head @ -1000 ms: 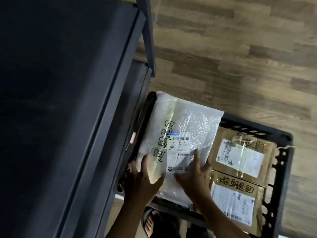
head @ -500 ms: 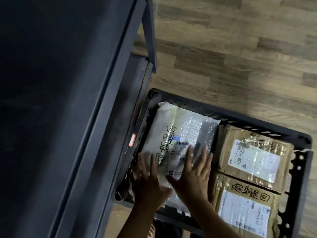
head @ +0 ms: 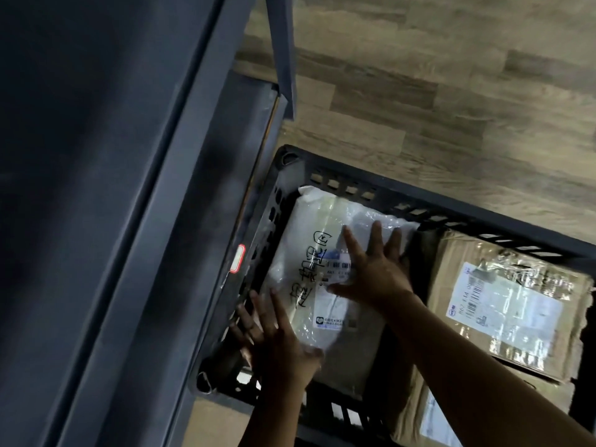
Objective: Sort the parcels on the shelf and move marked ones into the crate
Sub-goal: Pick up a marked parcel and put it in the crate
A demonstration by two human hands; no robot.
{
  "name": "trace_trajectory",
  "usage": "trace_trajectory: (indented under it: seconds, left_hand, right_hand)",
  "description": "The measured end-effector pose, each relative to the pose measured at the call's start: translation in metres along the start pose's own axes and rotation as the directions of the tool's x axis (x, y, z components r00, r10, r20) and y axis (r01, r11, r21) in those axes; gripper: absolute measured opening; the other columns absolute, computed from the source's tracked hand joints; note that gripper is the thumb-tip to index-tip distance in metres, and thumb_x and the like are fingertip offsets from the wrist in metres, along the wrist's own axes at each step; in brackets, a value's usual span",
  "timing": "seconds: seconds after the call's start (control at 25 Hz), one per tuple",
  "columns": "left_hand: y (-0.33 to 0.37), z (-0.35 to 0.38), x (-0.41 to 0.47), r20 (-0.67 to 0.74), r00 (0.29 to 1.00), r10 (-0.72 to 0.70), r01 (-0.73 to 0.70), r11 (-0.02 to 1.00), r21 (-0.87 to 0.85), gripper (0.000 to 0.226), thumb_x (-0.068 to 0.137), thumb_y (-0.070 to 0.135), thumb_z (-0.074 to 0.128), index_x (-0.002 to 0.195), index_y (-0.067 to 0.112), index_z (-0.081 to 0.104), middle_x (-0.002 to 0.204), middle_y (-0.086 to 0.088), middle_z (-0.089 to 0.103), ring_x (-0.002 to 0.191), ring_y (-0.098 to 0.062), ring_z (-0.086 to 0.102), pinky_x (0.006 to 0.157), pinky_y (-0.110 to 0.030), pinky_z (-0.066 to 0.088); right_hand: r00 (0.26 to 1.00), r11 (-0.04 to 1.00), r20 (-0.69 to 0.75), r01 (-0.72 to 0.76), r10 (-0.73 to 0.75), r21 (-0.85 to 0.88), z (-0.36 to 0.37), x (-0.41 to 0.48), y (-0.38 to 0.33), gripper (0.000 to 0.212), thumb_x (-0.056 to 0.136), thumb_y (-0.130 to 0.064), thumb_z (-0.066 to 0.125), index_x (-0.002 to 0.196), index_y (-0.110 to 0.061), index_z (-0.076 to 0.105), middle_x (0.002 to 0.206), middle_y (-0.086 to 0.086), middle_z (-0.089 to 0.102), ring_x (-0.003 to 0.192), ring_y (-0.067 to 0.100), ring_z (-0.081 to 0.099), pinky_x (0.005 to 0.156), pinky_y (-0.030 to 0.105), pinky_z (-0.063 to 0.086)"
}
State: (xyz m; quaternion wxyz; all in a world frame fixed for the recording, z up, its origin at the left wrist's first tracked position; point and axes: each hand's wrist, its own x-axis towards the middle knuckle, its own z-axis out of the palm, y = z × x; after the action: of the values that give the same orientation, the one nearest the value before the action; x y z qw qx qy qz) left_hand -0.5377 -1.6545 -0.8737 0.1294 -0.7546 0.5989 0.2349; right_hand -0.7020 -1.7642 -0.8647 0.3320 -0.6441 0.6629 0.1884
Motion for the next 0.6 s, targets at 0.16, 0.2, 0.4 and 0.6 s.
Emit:
trace_trajectory:
  seconds: [0.16,0.2,0.4,0.6]
  left_hand:
    - [-0.001,0.007,0.004,-0.016,1.0,-0.023,0.022,1.0,-0.02,0.148,0.019,0.083,0.066,0.141,0.004,0.039,0.145,-0.03,0.033,0.141,-0.035,-0.029,0.11,-0.049,-0.021]
    - [0.001,0.005,0.004,0.011,1.0,-0.028,0.028,0.999,-0.026,0.147,0.02,0.085,0.064,0.141,0.004,0.04,0.144,-0.03,0.034,0.141,-0.034,-0.029,0.11,-0.049,-0.022]
    - [-0.002,-0.001,-0.002,0.019,1.0,-0.006,0.007,1.0,-0.016,0.147,0.013,0.07,0.075,0.141,0.005,0.038,0.141,-0.03,0.042,0.138,-0.042,0.014,0.112,-0.05,-0.017]
    - [0.002,-0.047,-0.02,0.149,0.988,-0.038,0.043,0.999,-0.028,0.128,0.064,0.077,0.056,0.138,0.023,-0.033,0.158,-0.019,-0.012,0.145,-0.038,-0.007,0.117,-0.051,0.002]
  right_hand:
    - [0.998,0.999,-0.063,-0.027,0.025,-0.019,0.014,0.009,0.002,0.119,0.062,-0.077,0.058,0.14,-0.043,-0.025,0.151,0.012,-0.035,0.133,0.045,-0.034,0.108,0.061,-0.01]
    - [0.998,0.999,-0.068,-0.018,0.017,-0.026,0.017,0.009,0.004,0.119,0.062,-0.077,0.057,0.14,-0.042,-0.026,0.151,0.012,-0.035,0.133,0.045,-0.034,0.109,0.06,-0.011]
    - [0.999,0.999,0.043,-0.002,0.004,-0.041,-0.005,0.006,0.006,0.114,0.067,-0.073,0.057,0.143,-0.04,-0.022,0.153,0.011,-0.03,0.134,0.045,-0.031,0.109,0.059,-0.011]
    - [0.983,0.984,-0.093,0.151,-0.16,-0.098,-0.019,-0.054,0.003,0.089,0.085,-0.054,0.05,0.149,-0.028,-0.006,0.155,0.011,-0.018,0.143,0.037,-0.012,0.109,0.048,-0.015]
